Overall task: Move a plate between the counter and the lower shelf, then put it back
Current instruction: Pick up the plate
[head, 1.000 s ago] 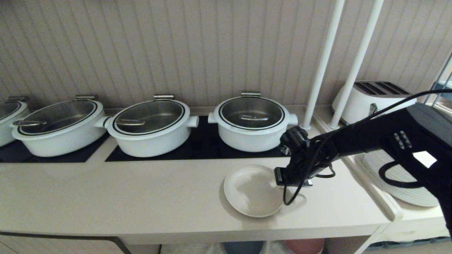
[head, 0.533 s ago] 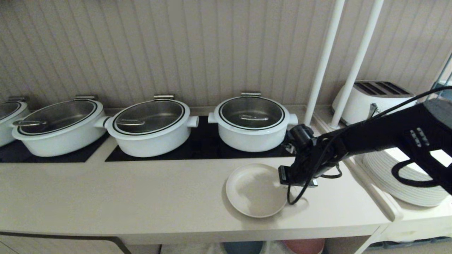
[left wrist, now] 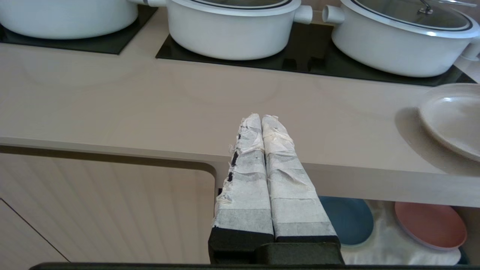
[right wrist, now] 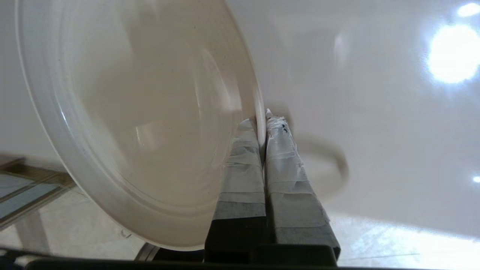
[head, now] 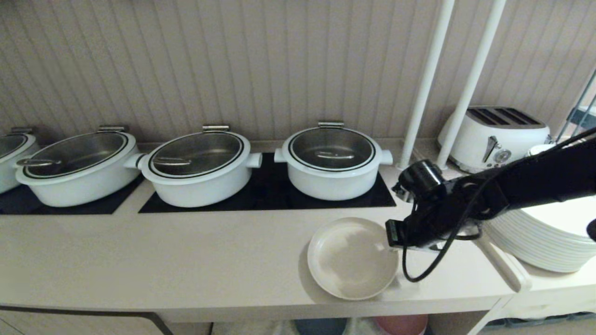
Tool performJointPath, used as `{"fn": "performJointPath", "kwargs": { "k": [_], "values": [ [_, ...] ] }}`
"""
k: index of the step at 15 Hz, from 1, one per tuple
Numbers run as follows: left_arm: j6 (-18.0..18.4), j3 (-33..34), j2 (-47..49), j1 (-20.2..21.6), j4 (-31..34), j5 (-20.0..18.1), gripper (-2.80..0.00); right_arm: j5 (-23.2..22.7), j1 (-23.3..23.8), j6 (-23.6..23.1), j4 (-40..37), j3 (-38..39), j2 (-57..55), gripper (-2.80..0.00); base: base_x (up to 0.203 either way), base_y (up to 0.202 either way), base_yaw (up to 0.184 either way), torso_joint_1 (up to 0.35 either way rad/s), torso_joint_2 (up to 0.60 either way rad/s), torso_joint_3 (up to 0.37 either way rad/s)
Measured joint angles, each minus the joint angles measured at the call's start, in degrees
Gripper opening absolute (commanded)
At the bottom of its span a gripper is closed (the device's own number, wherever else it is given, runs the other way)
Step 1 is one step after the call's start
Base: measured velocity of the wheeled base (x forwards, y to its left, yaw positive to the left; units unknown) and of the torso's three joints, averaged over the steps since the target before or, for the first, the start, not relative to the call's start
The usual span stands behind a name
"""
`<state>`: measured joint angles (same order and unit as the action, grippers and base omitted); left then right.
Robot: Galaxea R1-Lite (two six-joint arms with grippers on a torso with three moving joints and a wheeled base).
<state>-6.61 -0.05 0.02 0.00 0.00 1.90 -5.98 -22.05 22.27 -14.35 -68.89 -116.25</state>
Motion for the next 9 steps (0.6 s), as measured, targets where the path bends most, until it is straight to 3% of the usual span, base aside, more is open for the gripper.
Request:
{"fn": "performJointPath", "kwargs": {
  "k": [9],
  "values": [
    [0.0, 0.0, 0.0, 0.0, 0.0, 0.0, -2.80, -0.4, 1.3, 0.0, 3.4, 16.8, 14.5, -2.80, 0.000, 0.000, 0.000, 0.000, 0.00, 0.000]
  ]
}}
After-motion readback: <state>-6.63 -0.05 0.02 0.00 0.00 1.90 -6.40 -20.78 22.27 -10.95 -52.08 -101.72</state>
